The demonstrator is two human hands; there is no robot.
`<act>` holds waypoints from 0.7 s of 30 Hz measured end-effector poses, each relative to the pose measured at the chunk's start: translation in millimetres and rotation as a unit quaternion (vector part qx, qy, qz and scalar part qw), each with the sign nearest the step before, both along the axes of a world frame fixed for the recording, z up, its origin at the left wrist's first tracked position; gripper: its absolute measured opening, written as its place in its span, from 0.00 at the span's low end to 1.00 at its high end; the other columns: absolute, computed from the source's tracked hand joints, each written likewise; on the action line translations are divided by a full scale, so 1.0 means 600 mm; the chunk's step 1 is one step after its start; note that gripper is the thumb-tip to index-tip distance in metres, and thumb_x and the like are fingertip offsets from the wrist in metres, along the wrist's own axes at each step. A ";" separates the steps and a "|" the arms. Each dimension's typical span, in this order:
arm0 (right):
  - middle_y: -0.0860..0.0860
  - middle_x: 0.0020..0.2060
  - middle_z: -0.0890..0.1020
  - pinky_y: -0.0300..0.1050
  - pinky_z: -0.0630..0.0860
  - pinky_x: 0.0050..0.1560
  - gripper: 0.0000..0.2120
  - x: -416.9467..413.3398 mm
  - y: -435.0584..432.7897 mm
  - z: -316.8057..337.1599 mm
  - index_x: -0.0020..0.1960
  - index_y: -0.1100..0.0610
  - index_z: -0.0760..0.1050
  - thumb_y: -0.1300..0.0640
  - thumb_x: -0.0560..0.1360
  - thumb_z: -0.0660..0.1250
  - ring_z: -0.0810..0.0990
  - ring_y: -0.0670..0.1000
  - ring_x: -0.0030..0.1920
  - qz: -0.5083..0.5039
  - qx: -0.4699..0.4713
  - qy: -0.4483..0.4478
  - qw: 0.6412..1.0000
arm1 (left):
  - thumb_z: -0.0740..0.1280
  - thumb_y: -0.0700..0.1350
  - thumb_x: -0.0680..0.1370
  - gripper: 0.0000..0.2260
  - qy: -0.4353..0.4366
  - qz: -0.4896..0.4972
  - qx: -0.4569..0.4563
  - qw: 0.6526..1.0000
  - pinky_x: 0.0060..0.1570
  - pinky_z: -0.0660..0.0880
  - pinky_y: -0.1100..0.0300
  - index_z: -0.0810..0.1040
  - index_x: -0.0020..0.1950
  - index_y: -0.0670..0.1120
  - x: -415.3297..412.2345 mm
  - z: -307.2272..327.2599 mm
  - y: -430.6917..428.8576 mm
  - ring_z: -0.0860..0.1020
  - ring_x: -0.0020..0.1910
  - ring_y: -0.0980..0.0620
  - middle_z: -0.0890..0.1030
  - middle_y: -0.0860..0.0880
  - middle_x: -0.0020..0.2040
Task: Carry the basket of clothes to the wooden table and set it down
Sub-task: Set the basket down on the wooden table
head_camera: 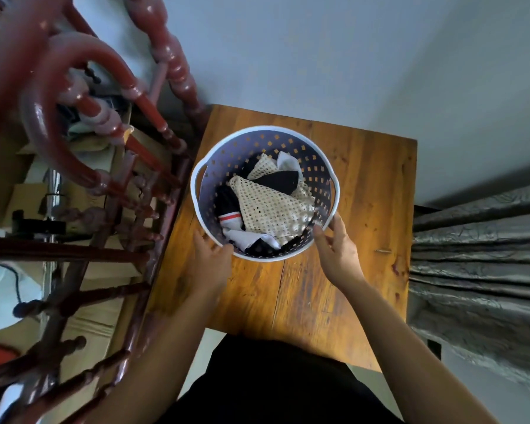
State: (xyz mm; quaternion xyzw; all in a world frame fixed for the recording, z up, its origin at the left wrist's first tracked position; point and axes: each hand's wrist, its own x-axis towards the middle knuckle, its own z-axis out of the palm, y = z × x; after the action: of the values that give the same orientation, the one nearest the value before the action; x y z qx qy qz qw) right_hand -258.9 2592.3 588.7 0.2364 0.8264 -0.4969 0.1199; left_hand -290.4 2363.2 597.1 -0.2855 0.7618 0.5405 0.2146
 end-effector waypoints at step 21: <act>0.59 0.70 0.81 0.57 0.80 0.50 0.31 -0.210 -0.066 -0.028 0.84 0.47 0.57 0.42 0.85 0.61 0.85 0.62 0.61 -0.006 -0.050 -0.014 0.999 | 0.58 0.41 0.87 0.22 0.000 0.007 0.096 0.995 0.67 0.74 0.44 0.63 0.81 0.51 -0.255 -0.027 -0.039 0.75 0.65 0.46 0.72 0.49 0.70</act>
State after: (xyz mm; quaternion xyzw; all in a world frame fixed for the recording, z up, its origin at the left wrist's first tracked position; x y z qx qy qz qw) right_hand -384.6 2552.7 572.2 0.2416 0.7975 -0.5347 0.1401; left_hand -443.4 2340.1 581.0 -0.2689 0.7047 0.6122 0.2374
